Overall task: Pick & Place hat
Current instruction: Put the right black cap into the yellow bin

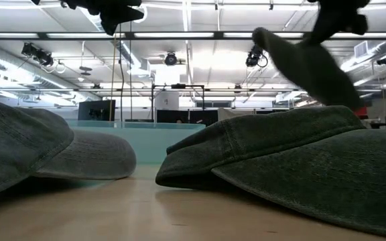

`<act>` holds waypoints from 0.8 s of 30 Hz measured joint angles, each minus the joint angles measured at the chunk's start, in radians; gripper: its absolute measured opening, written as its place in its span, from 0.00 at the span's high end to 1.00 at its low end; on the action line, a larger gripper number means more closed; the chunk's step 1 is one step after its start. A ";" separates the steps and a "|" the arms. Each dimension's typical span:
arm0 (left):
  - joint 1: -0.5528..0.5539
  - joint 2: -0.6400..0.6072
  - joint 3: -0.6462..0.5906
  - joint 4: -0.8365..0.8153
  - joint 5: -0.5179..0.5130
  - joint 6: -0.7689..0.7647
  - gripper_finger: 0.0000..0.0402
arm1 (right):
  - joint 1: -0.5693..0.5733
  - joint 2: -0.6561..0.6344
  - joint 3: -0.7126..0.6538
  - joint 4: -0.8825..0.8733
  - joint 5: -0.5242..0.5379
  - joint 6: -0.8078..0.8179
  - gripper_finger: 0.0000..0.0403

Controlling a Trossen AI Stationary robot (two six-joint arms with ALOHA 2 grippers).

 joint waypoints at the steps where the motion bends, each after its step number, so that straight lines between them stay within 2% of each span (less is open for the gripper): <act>1: 0.000 0.000 0.000 0.000 0.000 0.000 0.56 | -0.015 0.006 -0.006 0.004 0.066 -0.013 1.00; 4: 0.000 0.000 0.000 0.001 0.000 0.000 0.56 | -0.069 0.040 -0.027 0.043 0.217 -0.041 1.00; 6: 0.000 0.000 0.000 0.001 0.000 0.000 0.56 | -0.112 0.074 -0.045 0.102 0.239 -0.069 1.00; 8: 0.000 0.000 0.000 0.001 0.000 0.000 0.56 | -0.156 0.116 -0.067 0.172 0.194 -0.095 0.99; 11: 0.000 0.000 0.000 0.001 0.000 0.000 0.56 | -0.206 0.196 -0.085 0.248 0.060 -0.100 1.00; 18: 0.000 0.000 0.000 0.000 0.000 0.000 0.56 | -0.261 0.404 -0.085 0.252 -0.148 -0.143 1.00; 21: 0.000 0.000 0.000 -0.004 0.000 0.000 0.56 | -0.278 0.450 -0.085 0.225 -0.203 -0.178 1.00; 24: 0.000 0.000 0.000 -0.007 0.000 0.000 0.56 | -0.296 0.469 -0.085 0.188 -0.204 -0.185 1.00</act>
